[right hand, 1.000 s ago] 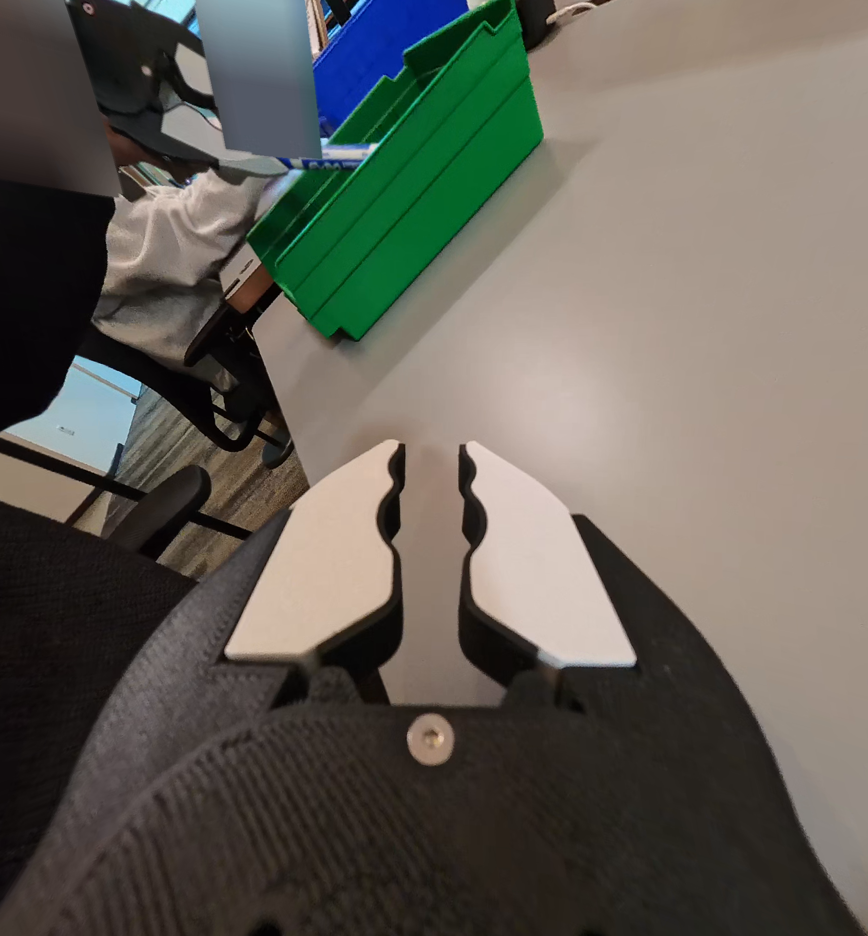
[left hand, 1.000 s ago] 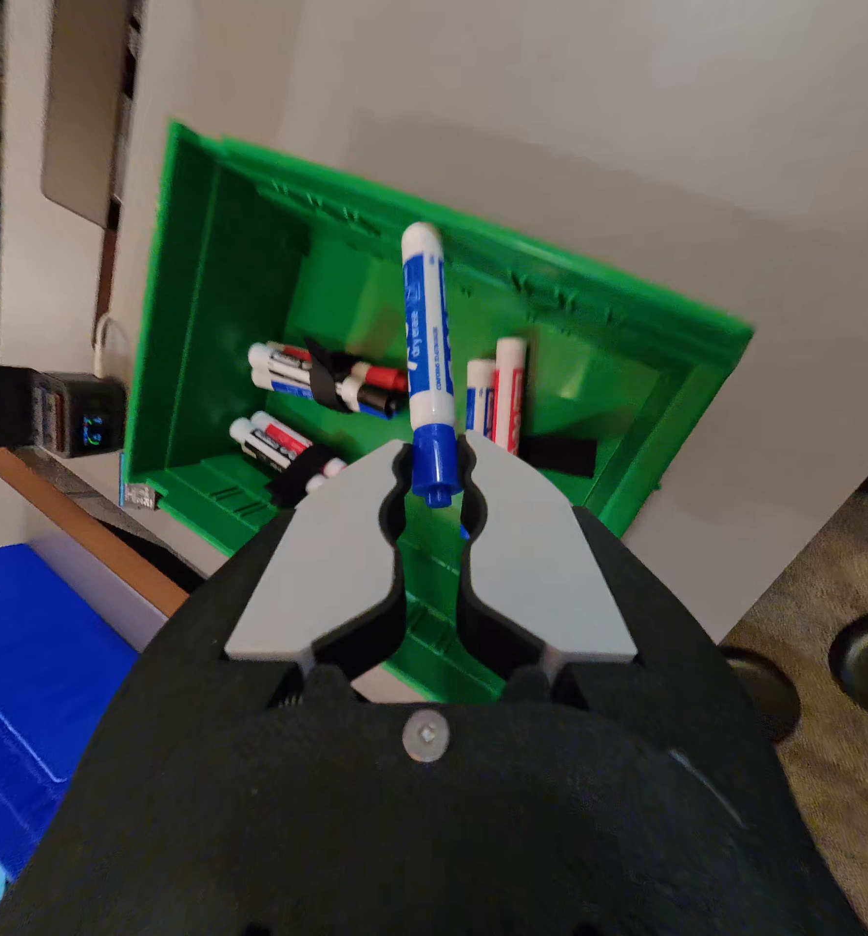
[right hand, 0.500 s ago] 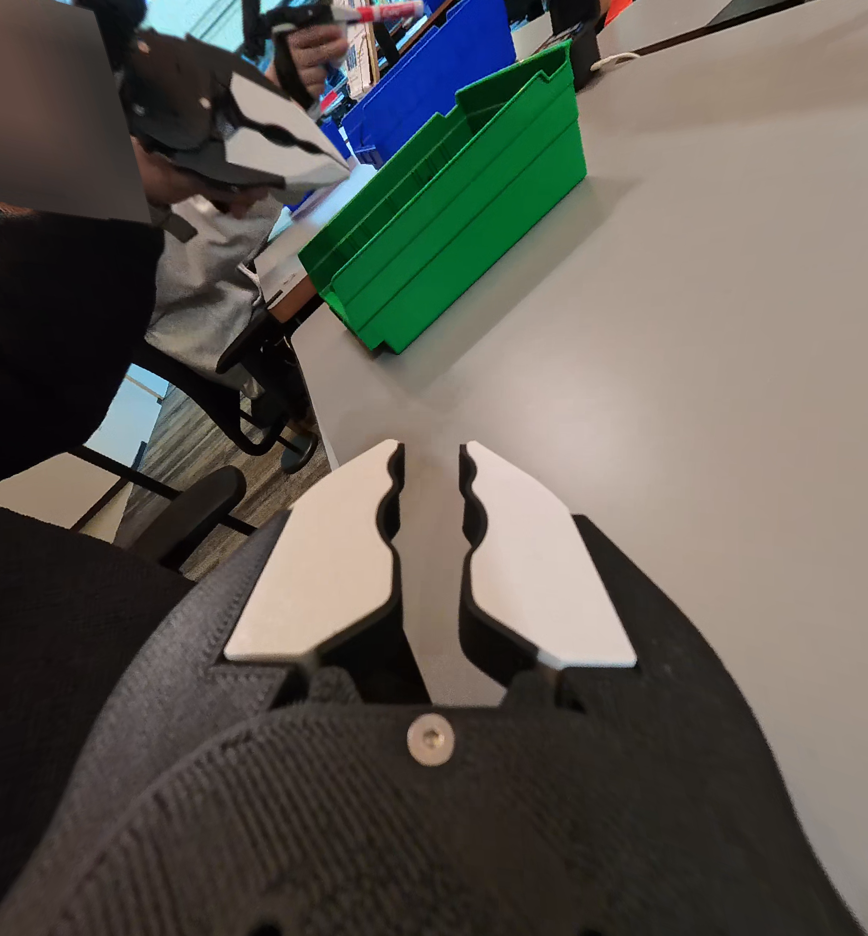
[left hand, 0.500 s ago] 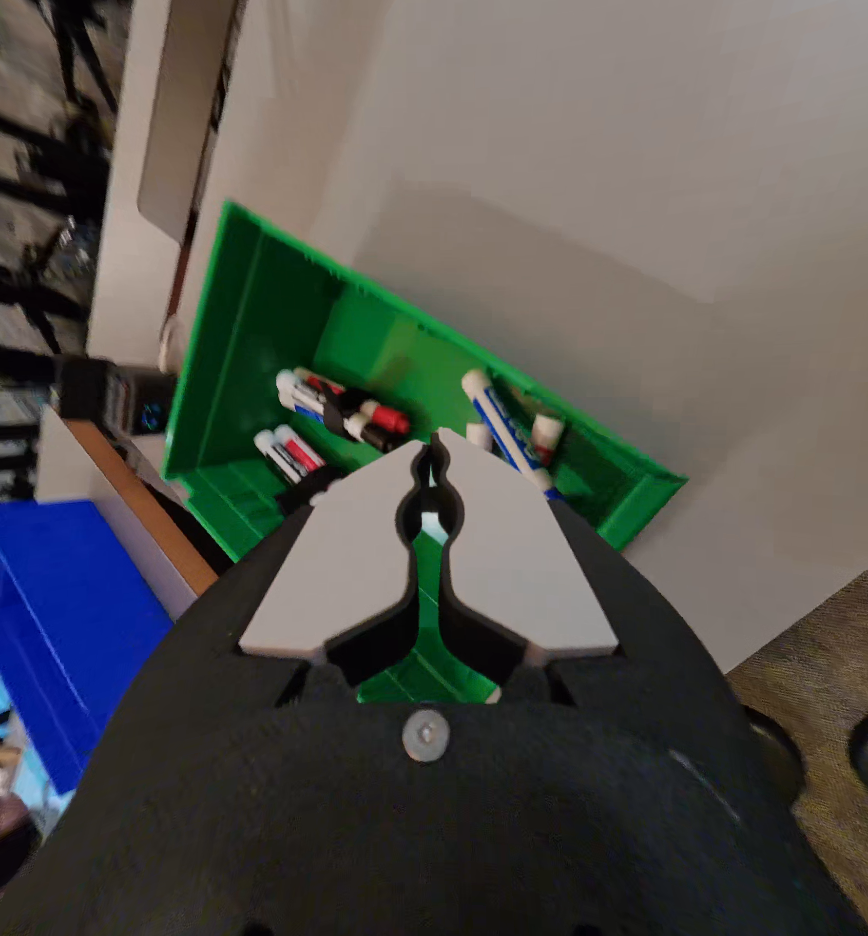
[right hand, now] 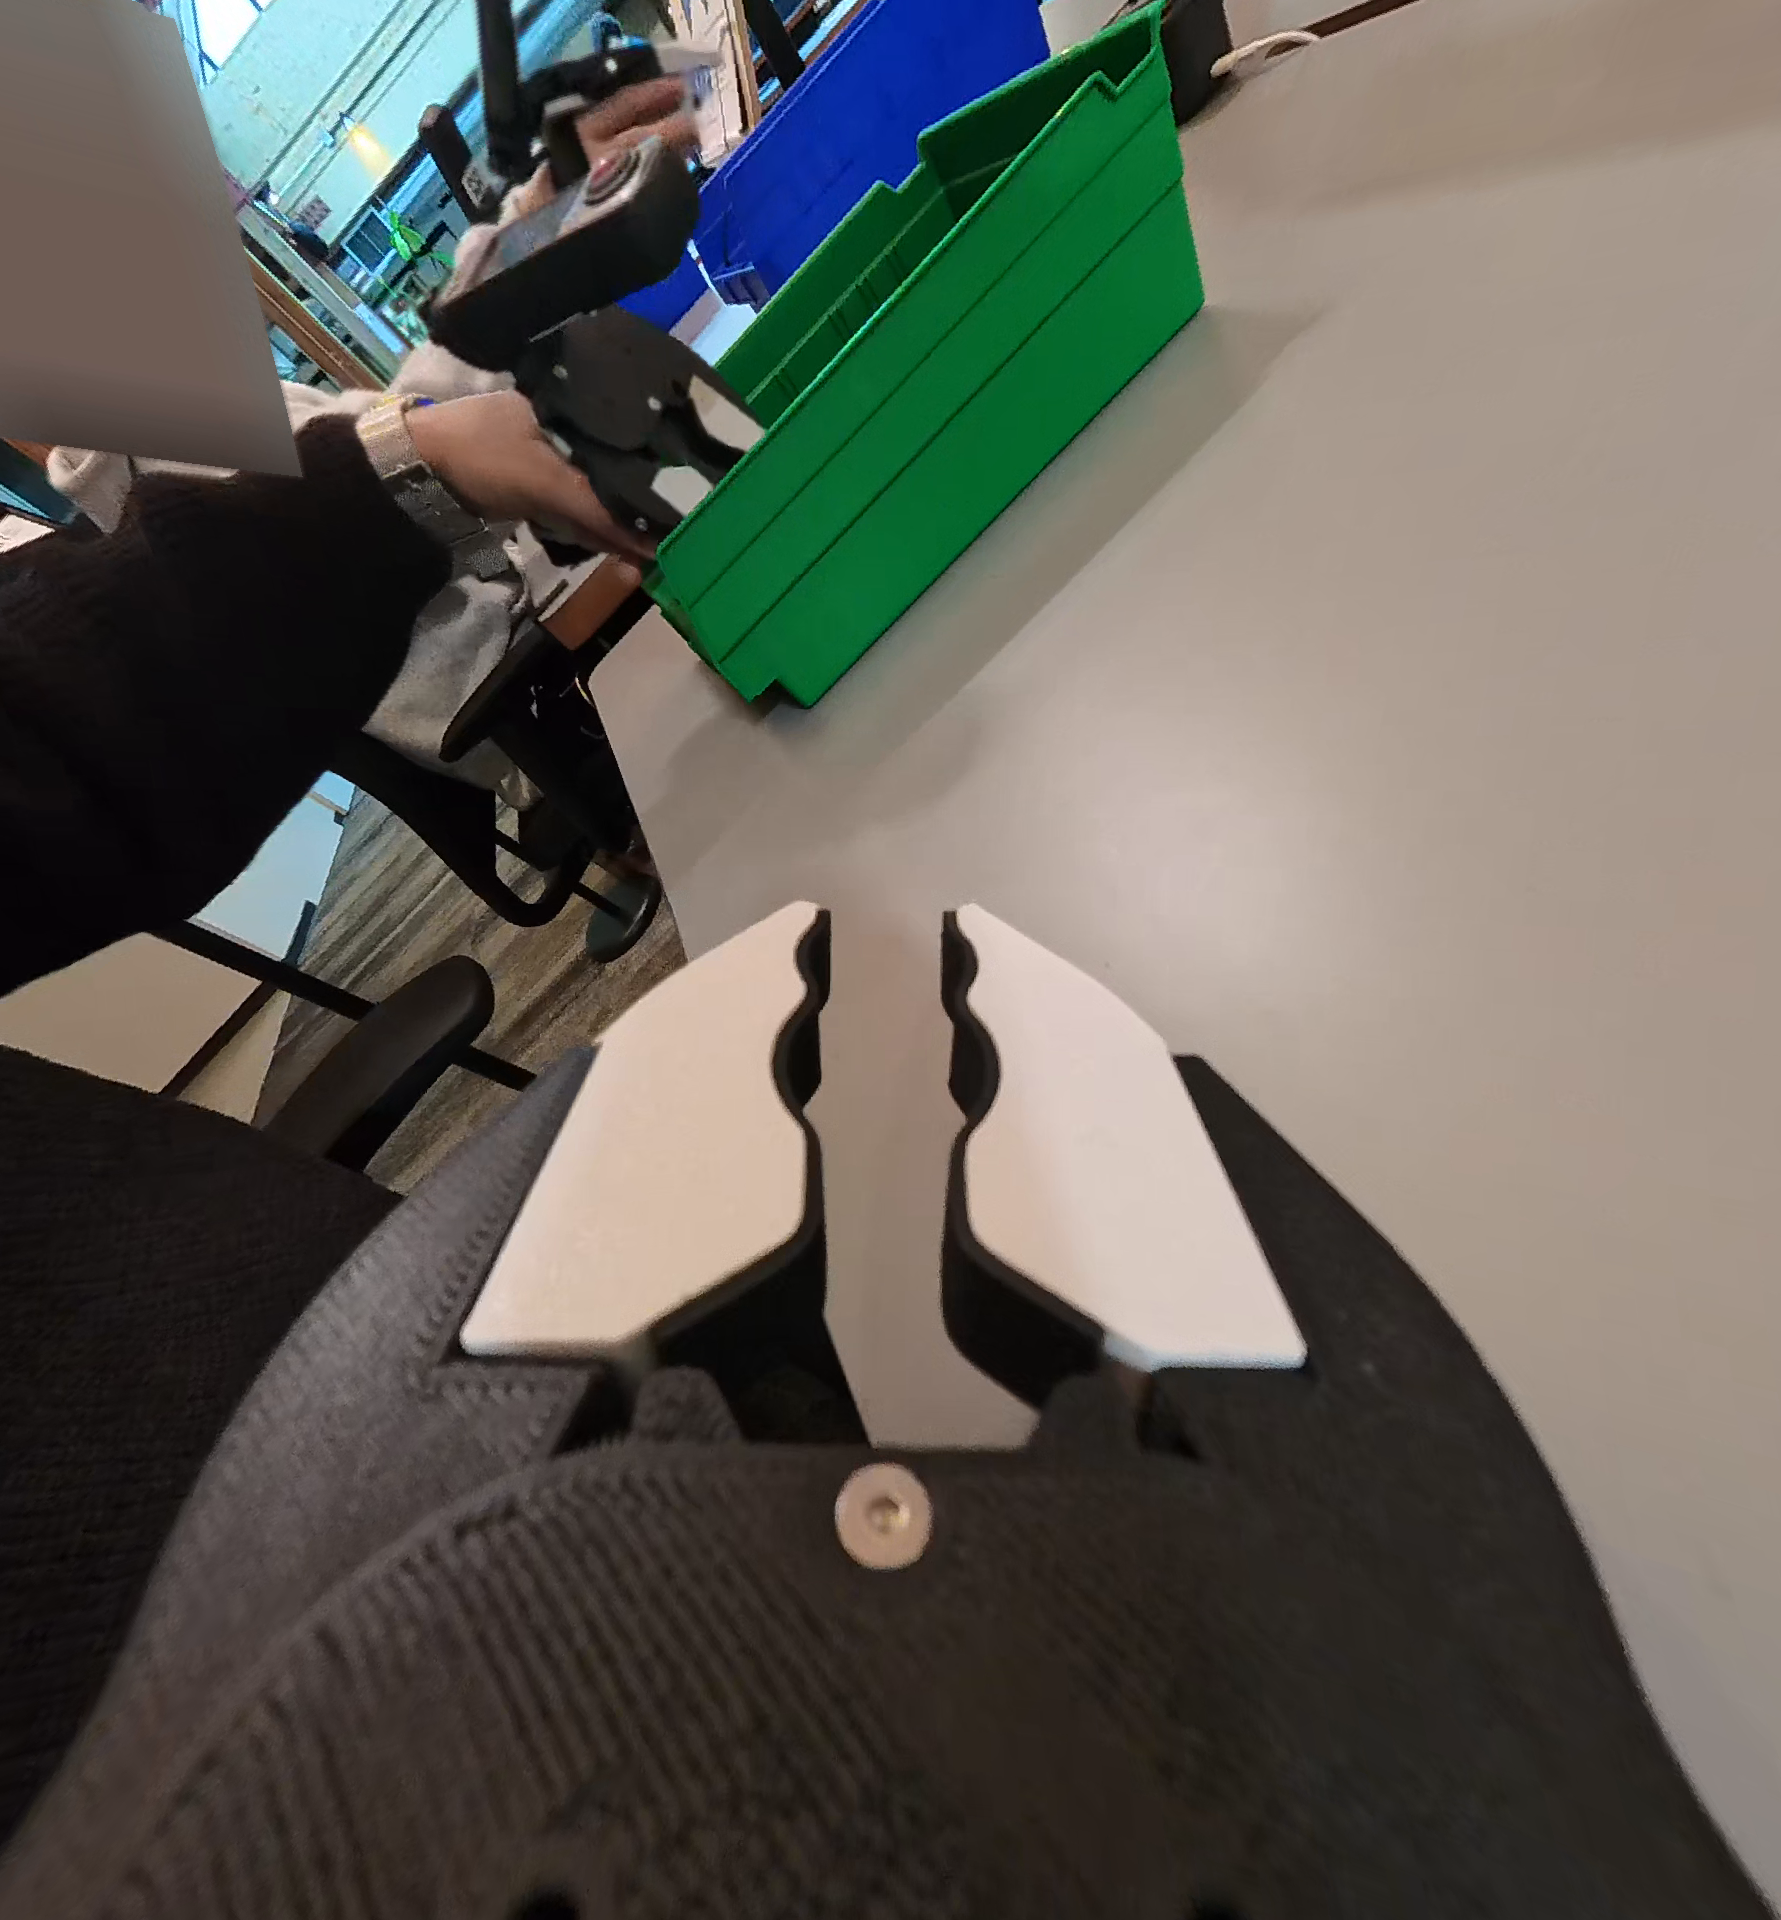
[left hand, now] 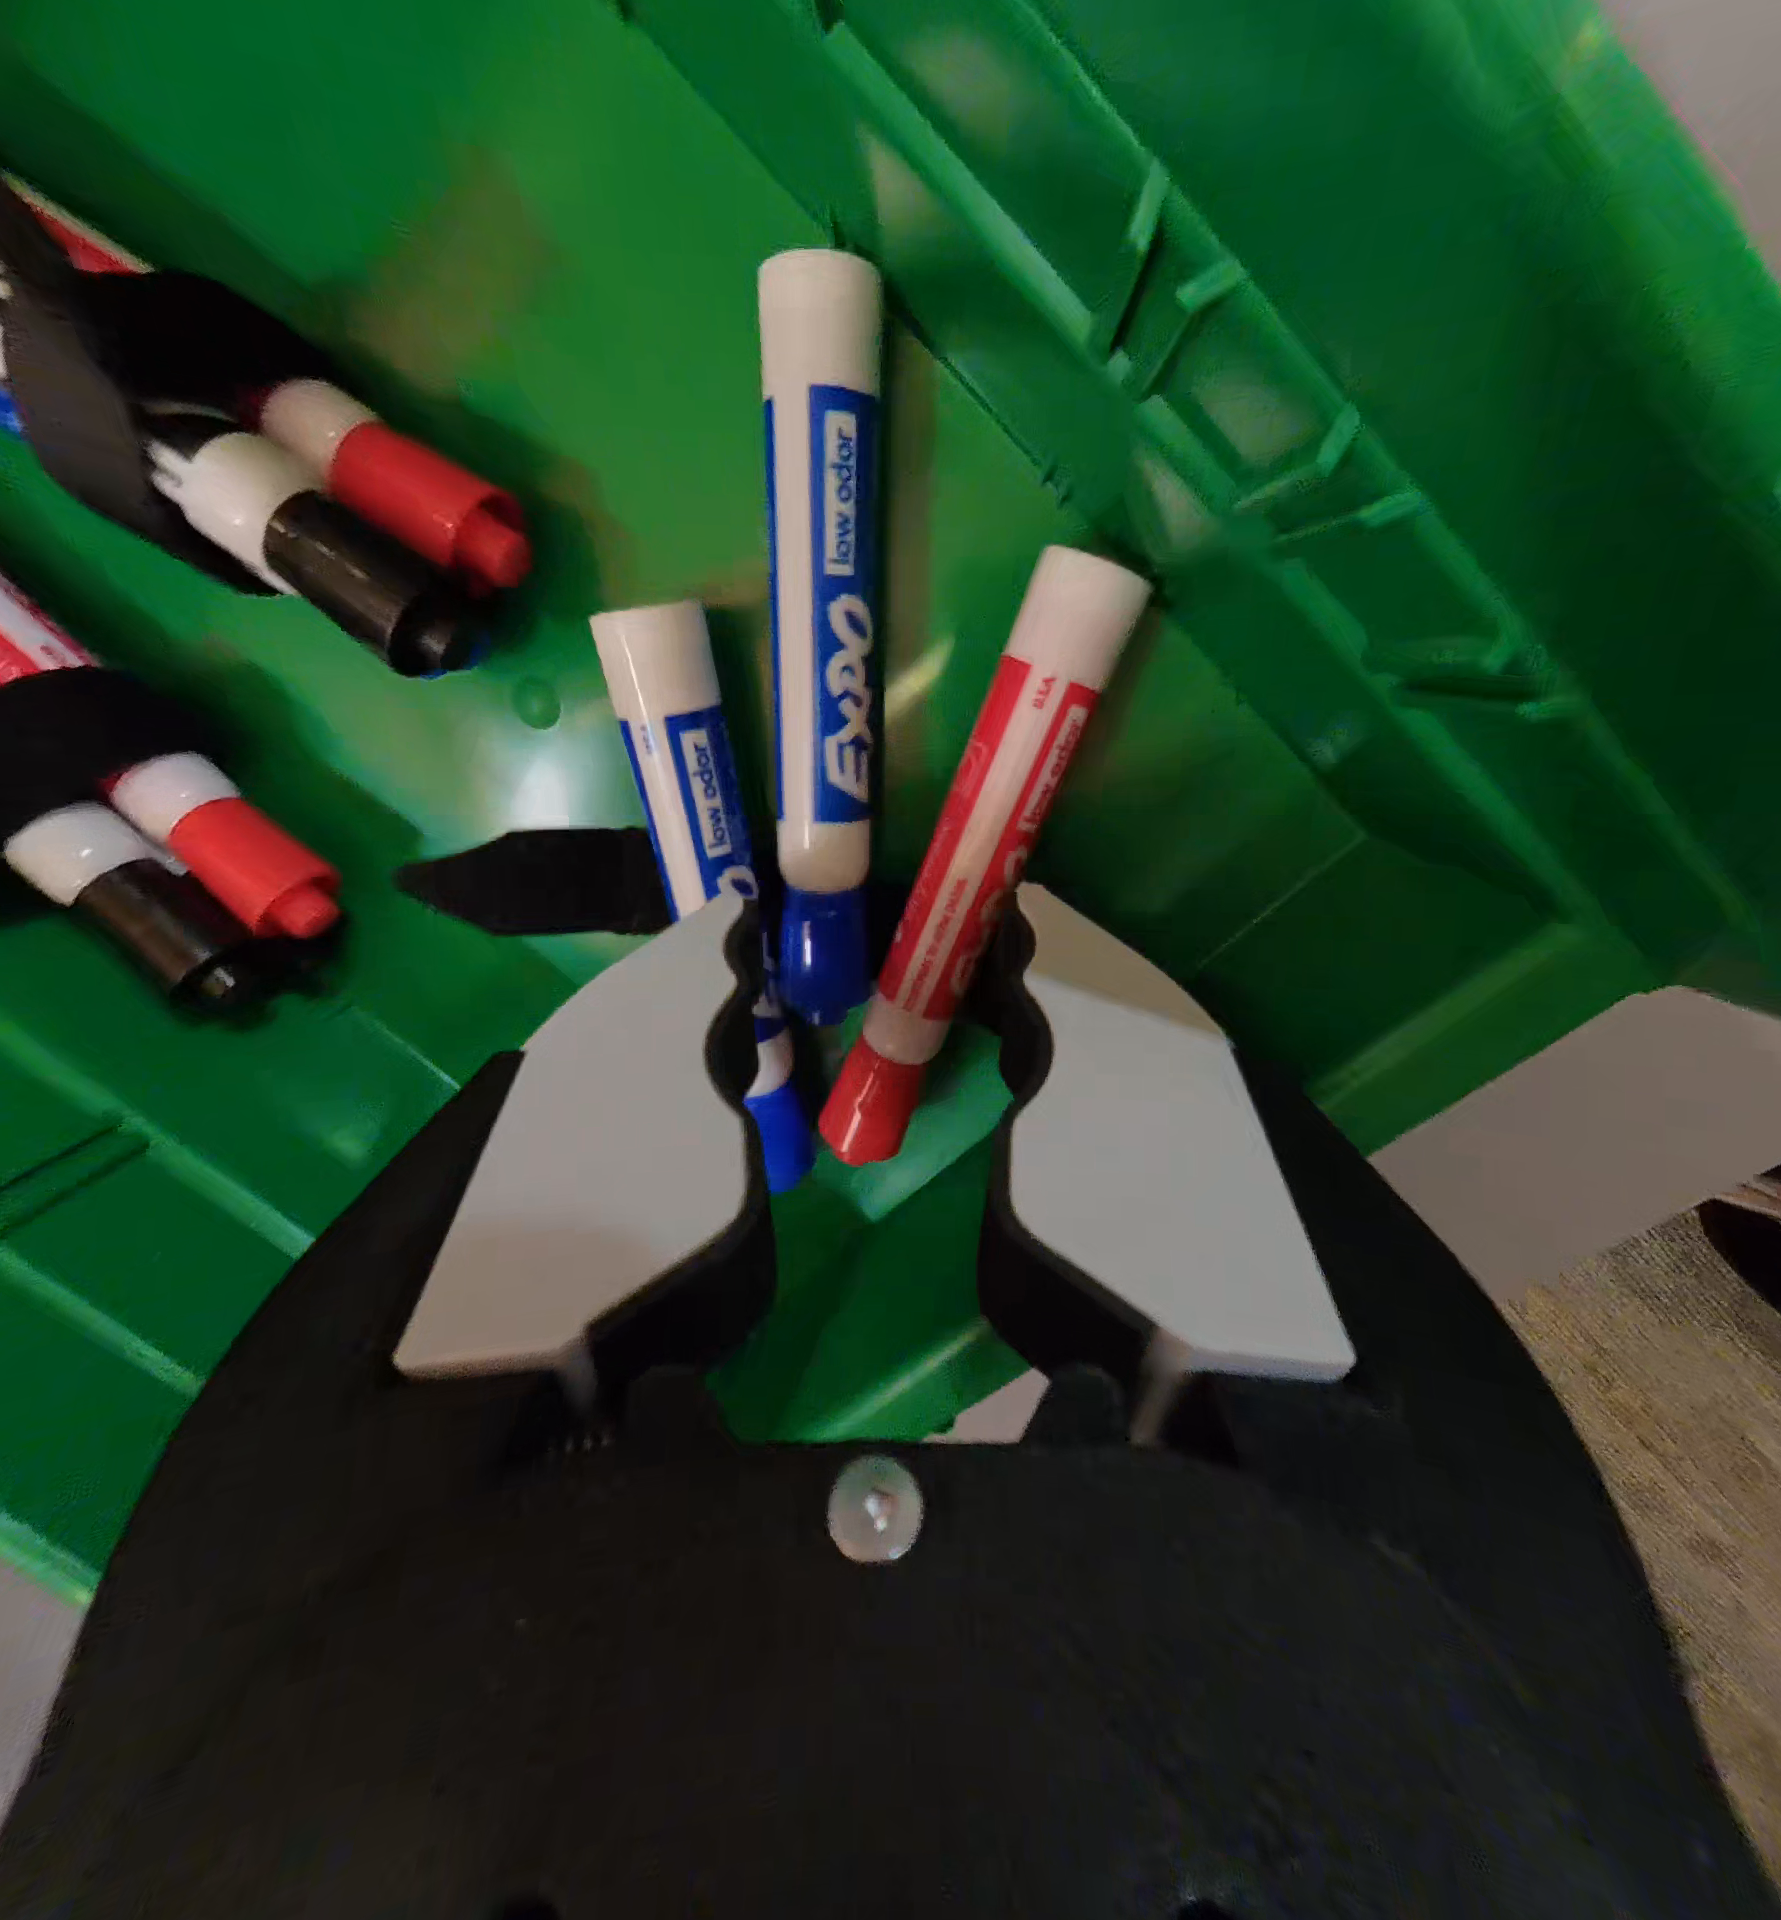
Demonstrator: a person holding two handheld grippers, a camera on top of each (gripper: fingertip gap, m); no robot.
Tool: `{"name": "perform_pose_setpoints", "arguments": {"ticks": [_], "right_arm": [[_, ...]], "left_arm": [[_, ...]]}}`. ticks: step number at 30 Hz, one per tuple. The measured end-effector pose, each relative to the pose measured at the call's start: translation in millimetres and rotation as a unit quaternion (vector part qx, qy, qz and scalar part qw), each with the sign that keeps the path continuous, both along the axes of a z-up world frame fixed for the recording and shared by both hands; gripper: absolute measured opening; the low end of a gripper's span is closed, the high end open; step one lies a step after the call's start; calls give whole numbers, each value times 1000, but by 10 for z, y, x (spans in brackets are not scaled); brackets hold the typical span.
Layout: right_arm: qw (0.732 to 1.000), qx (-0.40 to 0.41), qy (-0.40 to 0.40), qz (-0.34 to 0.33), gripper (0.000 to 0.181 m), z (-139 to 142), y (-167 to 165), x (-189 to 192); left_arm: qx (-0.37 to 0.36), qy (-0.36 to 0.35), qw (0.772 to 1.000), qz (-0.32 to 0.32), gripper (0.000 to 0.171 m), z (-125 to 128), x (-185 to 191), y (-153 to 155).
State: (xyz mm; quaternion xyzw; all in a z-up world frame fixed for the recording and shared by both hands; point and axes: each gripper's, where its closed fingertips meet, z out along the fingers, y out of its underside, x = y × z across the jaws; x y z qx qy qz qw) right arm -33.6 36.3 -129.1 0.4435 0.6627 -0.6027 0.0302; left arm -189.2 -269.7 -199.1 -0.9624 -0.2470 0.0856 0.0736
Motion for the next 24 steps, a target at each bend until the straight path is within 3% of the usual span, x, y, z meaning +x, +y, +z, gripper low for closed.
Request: {"name": "perform_pose_setpoints", "arguments": {"ticks": [4, 14, 24], "right_arm": [[1000, 0, -3, -6, 21, -22, 27, -27], [1000, -11, -12, -6, 21, -27, 53, -41], [1000, -15, -15, -6, 21, -28, 68, -49]], "left_arm": [[-30, 7, 1000, 0, 34, -46, -67, -30], [-13, -39, 999, 32, 39, -159, -105, -80], [27, -57, 997, 36, 35, -43, -37, -24]]}}
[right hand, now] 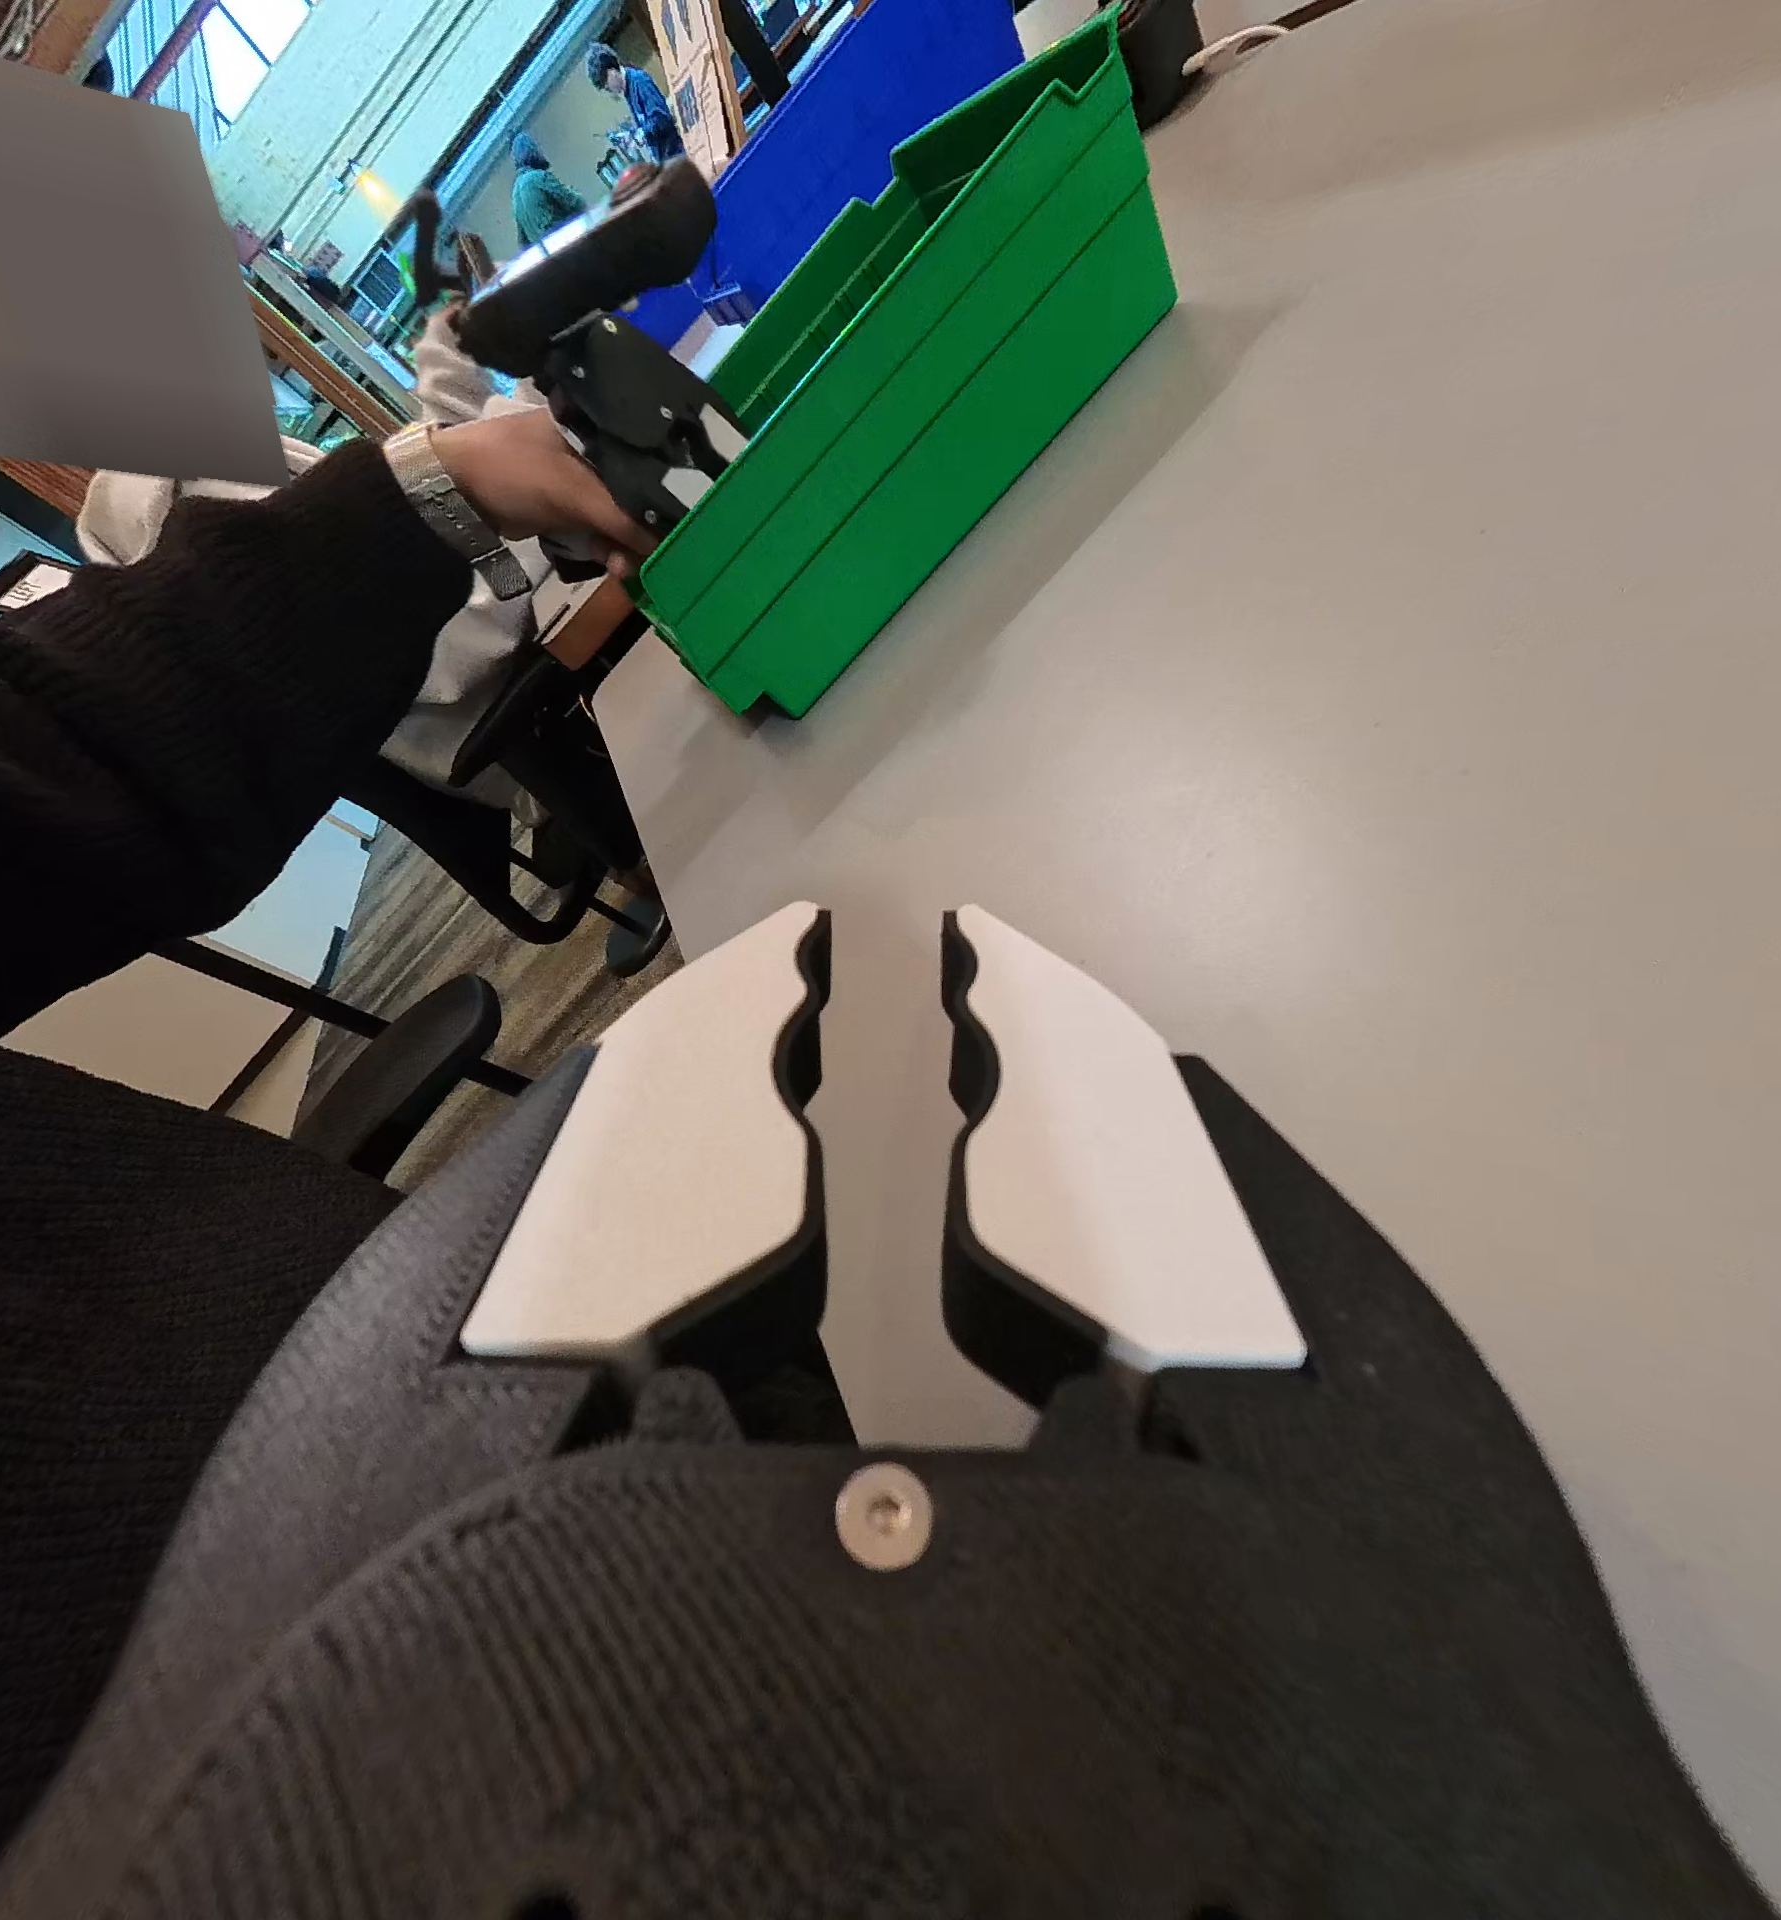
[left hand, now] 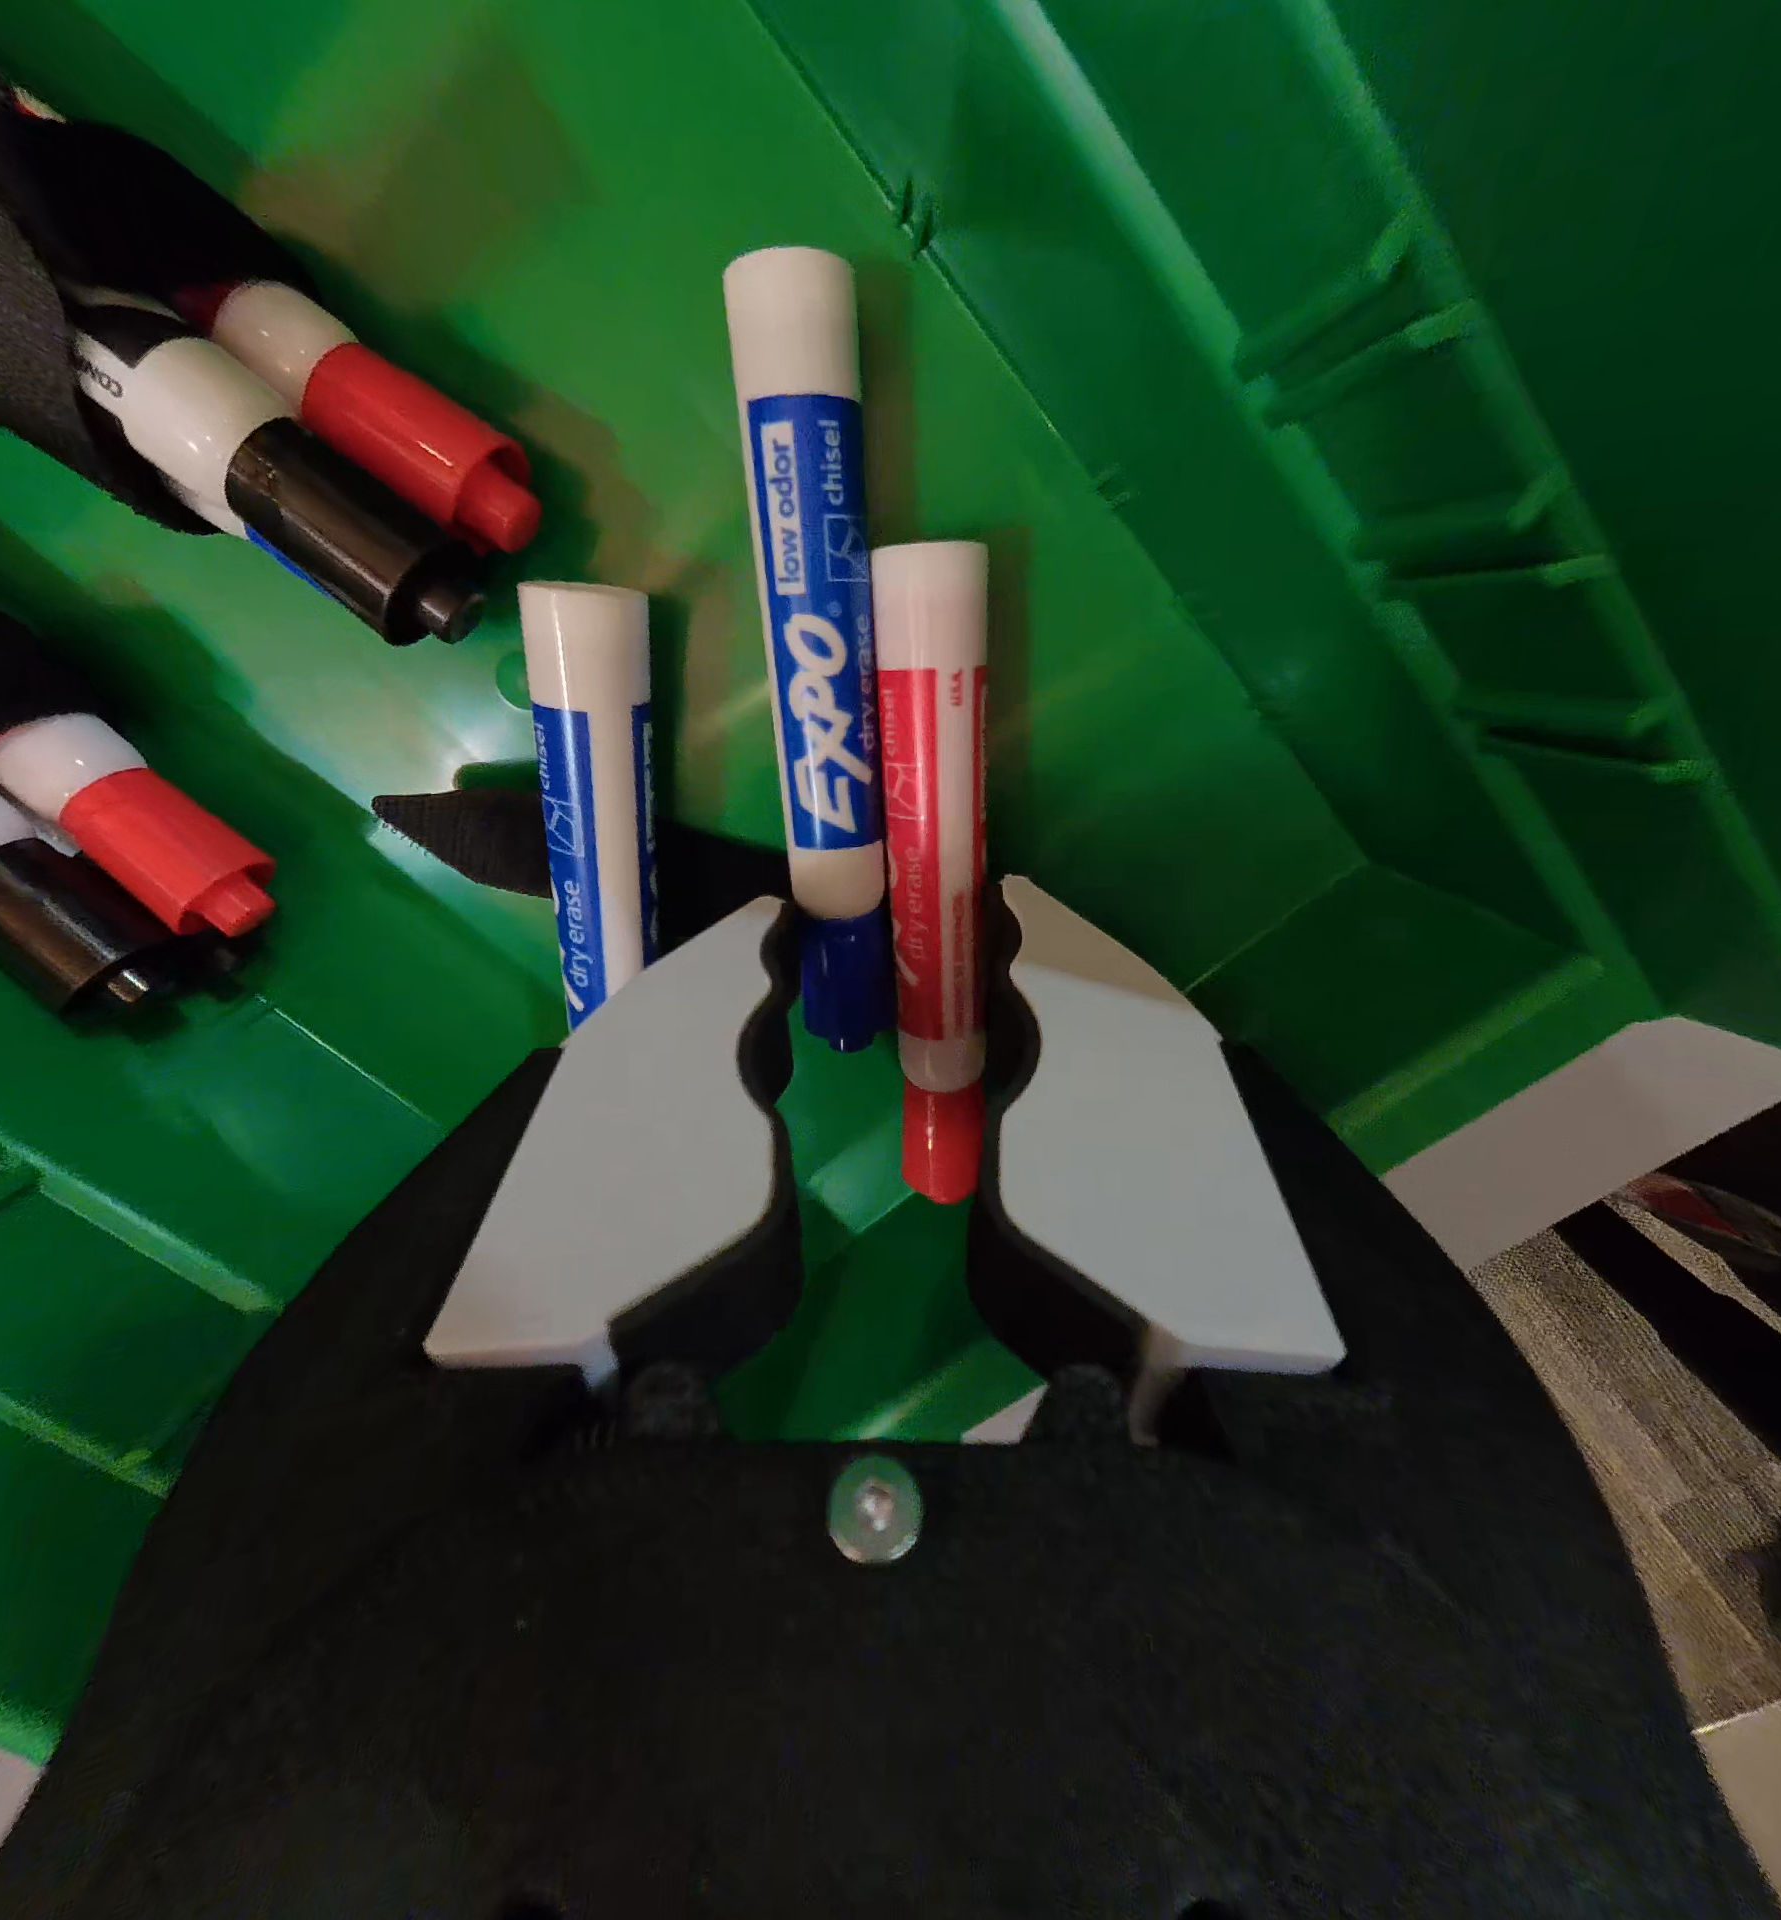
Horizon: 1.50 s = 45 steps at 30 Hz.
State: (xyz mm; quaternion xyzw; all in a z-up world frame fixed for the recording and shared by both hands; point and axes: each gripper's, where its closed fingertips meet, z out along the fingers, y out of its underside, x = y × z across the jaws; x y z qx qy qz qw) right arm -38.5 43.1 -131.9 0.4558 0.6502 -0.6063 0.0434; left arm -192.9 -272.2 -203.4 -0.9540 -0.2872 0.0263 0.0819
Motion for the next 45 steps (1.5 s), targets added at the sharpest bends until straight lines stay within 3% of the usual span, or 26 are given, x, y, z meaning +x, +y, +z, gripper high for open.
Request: {"name": "perform_pose_setpoints", "arguments": {"ticks": [3, 4, 8, 15, 21, 27, 33, 39, 42, 45], "right_arm": [[1000, 0, -1, 1, 21, -2, -5, 4], [1000, 0, 0, 2, 21, -1, -7, 6], [1000, 1, 1, 2, 21, 2, -16, 10], [1000, 1, 0, 3, 21, -4, -26, 5], [1000, 0, -1, 1, 21, -6, -21, -7], [1000, -1, -1, 0, 21, -2, -8, -18], [1000, 2, 2, 1, 21, 6, -11, -11], [1000, 8, 16, -1, 21, 53, -10, 1], [999, 10, 34, 1, 21, 129, -24, 26], [999, -8, 47, 4, 24, 230, -46, 71]], "left_arm": [[9, -2, 1000, -1, 23, 64, 31, 23], [17, 3, 1000, 0, 1, 95, 16, 35], [13, 24, 1000, 12, 15, 128, -86, -36], [-49, 24, 998, -20, 20, -102, -76, -181], [-38, 34, 998, -35, 19, -65, -56, -151], [3, 76, 997, -20, 19, 306, -16, -134], [29, 156, 987, -20, 19, 893, 72, -96], [84, 201, 975, -36, 20, 1421, 299, 283], [123, 204, 969, -71, 18, 1578, 502, 718], [145, 202, 962, -111, 18, 1581, 710, 1243]]}}
